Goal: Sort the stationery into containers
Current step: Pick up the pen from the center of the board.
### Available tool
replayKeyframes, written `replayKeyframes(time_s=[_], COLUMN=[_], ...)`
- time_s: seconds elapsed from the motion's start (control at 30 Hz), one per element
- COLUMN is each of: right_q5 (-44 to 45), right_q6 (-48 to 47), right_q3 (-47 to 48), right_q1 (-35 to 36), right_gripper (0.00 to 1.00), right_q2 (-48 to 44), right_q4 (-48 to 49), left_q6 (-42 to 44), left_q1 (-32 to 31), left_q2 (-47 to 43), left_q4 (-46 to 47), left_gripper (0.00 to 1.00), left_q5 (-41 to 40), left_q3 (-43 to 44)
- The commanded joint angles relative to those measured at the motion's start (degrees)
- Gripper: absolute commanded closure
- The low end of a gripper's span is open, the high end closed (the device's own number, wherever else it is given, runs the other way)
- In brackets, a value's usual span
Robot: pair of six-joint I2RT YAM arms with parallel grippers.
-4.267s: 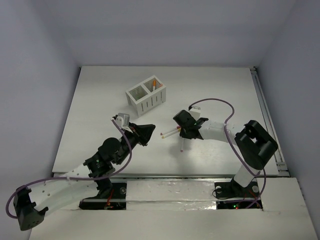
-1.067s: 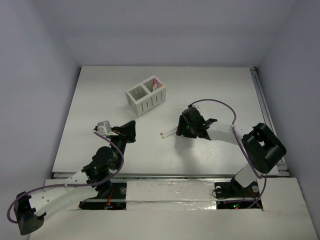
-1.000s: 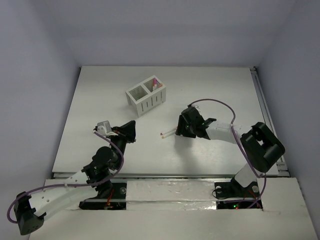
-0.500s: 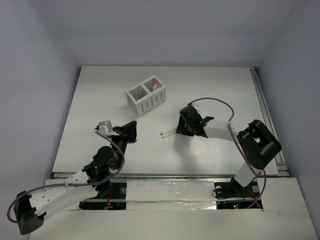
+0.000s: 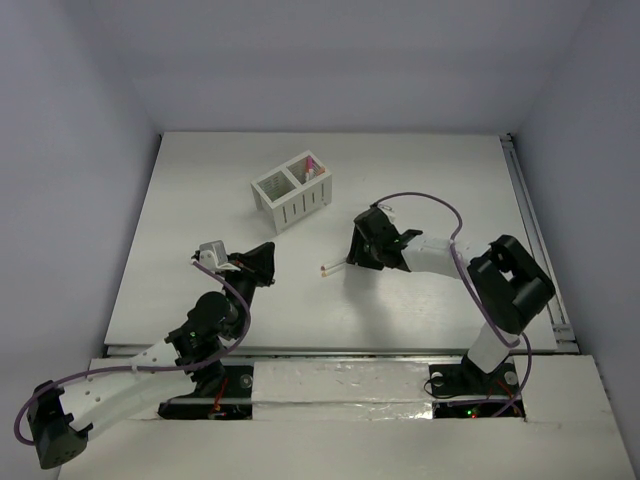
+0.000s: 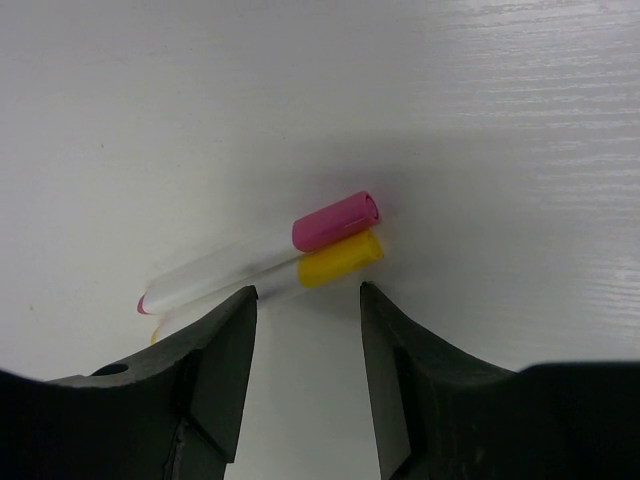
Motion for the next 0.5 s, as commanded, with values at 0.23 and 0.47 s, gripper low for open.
replayKeyframes(time_s=[0.23,0.47], right_q5=[1.7,6.5], right_q6=[-0.7,-4.7], right_q3=[3.9,6.2], right_q1=[0.6,0.6], right_gripper=[0.52,0.64], right_q2=[3.7,6.9], right_q4=[-1.0,-5.6], left_q6=[-0.1,-0.1], left_q1=[-0.3,-0.3], left_q2=[0.3,-0.4], left_q4=[3.1,2.8], left_gripper=[0.93,0.93], left_q5=[0.5,0.3], left_q3=[0.5,0.3])
